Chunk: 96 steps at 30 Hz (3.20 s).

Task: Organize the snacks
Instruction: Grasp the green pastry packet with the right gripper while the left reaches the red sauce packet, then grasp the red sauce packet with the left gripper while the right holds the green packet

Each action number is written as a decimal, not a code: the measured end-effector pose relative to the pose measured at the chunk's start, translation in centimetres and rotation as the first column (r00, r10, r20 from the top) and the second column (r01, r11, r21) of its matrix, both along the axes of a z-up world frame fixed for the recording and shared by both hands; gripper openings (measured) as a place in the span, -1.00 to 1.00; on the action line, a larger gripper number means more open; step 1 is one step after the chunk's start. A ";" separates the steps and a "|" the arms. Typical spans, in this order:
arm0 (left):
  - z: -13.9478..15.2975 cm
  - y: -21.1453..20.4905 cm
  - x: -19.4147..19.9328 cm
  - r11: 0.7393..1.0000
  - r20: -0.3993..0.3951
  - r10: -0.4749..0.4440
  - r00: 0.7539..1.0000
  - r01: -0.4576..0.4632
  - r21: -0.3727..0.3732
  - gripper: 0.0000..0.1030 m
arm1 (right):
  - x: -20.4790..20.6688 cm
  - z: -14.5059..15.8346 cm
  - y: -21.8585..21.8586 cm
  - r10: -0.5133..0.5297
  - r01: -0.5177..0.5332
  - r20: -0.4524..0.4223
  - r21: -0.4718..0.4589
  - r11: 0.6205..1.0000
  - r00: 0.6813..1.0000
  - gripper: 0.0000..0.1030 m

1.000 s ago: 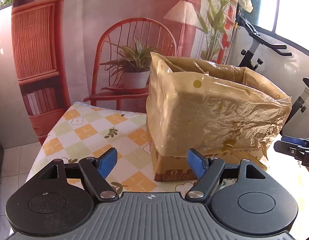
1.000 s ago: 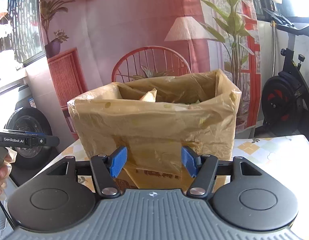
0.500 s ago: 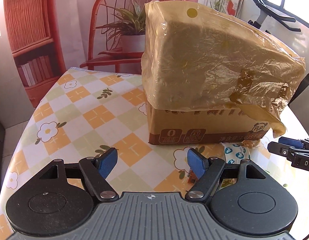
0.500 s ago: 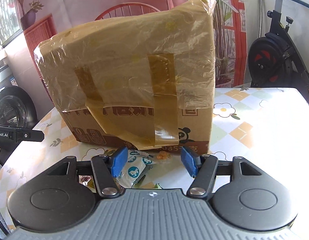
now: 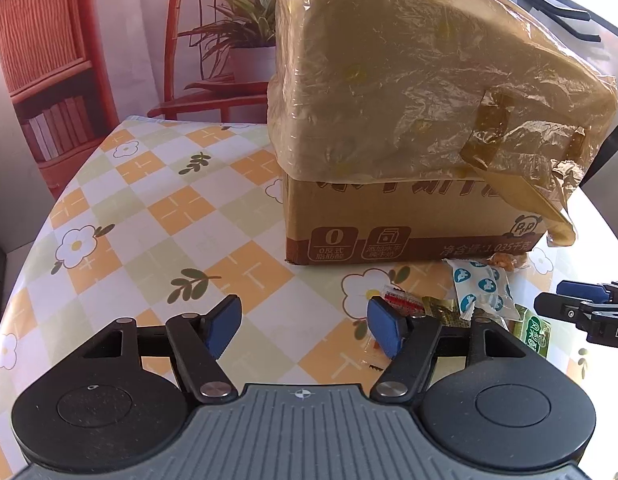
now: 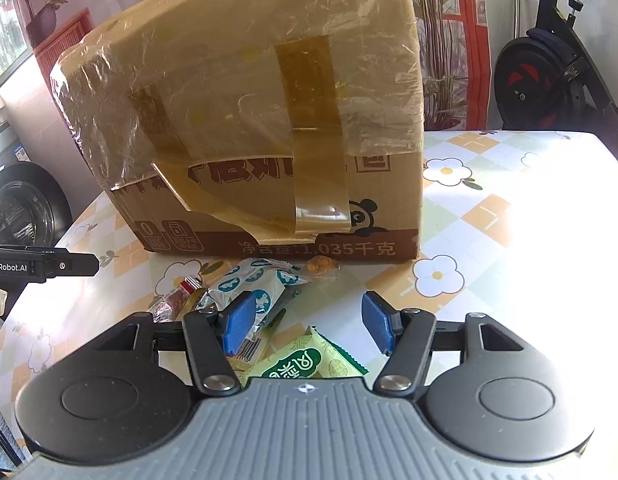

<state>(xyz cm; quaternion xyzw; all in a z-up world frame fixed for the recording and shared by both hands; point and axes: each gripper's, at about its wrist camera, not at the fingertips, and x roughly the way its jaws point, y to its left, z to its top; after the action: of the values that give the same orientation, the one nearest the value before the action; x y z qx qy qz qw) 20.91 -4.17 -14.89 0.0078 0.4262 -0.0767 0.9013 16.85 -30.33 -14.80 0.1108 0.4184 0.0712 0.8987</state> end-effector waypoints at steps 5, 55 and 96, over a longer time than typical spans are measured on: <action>-0.8 -0.4 -0.4 1.000 -0.016 -0.017 1.000 0.017 -0.005 0.35 | -0.6 -0.7 0.1 -0.021 0.022 -0.089 0.020 1.000 0.996 0.21; -5.5 -2.5 -1.1 0.988 0.041 -0.153 0.987 0.151 0.029 -0.06 | -0.1 -3.1 2.1 0.061 -0.064 -0.040 -0.084 0.994 0.997 -0.21; -3.4 -1.9 -3.3 0.995 0.072 -0.088 0.994 0.091 -0.042 -0.22 | -1.6 -2.6 2.4 0.103 -0.104 -0.036 -0.037 0.994 0.994 -0.22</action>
<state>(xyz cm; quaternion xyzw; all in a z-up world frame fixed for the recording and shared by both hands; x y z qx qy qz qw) 17.59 -6.08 -18.29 0.0090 0.3917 -0.1263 0.9113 15.25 -27.88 -17.36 0.0727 0.4403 0.1077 0.8884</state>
